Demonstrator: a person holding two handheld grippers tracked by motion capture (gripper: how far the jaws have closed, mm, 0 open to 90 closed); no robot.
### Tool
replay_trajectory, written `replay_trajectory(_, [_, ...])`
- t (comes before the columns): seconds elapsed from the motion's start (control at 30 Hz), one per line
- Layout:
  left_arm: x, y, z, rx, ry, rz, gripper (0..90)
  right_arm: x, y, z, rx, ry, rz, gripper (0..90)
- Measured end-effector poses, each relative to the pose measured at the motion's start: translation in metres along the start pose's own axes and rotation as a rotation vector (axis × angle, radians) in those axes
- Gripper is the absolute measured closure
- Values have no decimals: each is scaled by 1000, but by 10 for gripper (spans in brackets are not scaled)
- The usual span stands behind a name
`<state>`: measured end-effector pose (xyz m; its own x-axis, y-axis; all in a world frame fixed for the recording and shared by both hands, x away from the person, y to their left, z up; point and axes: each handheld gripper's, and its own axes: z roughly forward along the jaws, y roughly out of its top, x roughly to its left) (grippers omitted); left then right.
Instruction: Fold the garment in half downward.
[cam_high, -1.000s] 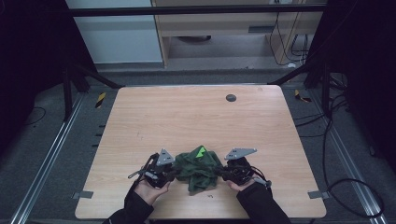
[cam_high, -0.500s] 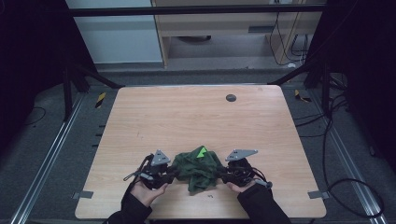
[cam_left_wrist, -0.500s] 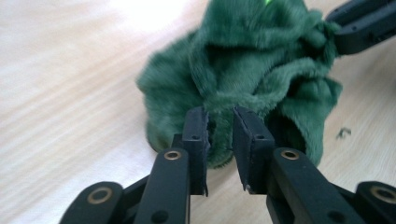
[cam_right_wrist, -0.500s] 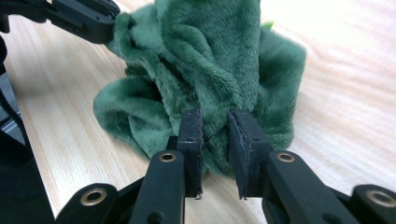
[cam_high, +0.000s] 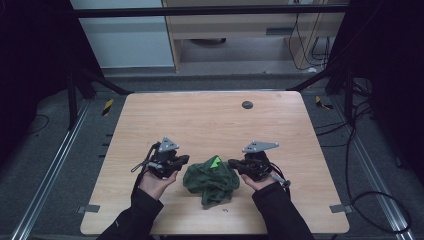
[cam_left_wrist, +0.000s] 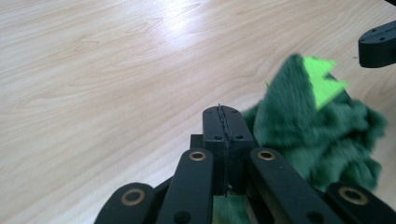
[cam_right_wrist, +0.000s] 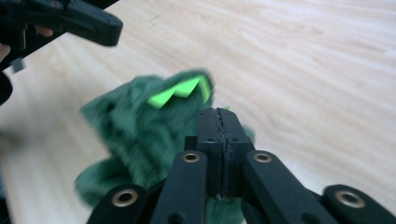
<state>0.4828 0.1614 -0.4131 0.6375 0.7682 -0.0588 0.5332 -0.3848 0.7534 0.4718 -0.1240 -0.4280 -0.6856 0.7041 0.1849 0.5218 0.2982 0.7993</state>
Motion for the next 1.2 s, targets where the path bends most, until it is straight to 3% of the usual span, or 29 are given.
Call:
replay_trajectory(0.2, [-2, 9, 22, 23, -35, -2, 894, -14, 6, 20, 2, -24, 46, 900])
replay_trajectory(0.27, [-2, 8, 31, 47, -58, -4, 894, -16, 5, 24, 6, -21, 54, 900])
replay_trajectory(0.3, [-2, 6, 39, 67, -95, -12, 894, -16, 2, 30, 16, -5, 67, 900])
replay_trajectory(0.47, [-4, 2, 46, 95, -142, -19, 893, -13, -1, 39, 53, 11, 47, 900])
replay_trajectory(0.63, [-11, -2, 33, 87, -179, 10, 894, -2, -3, 39, 73, 53, 19, 899])
replay_trajectory(0.97, [-33, -25, 2, 92, -190, 89, 893, 18, -10, 23, 68, 103, -22, 894])
replay_trajectory(1.2, [-41, -41, -9, 105, -210, 99, 893, 28, -24, 14, 96, 125, -36, 885])
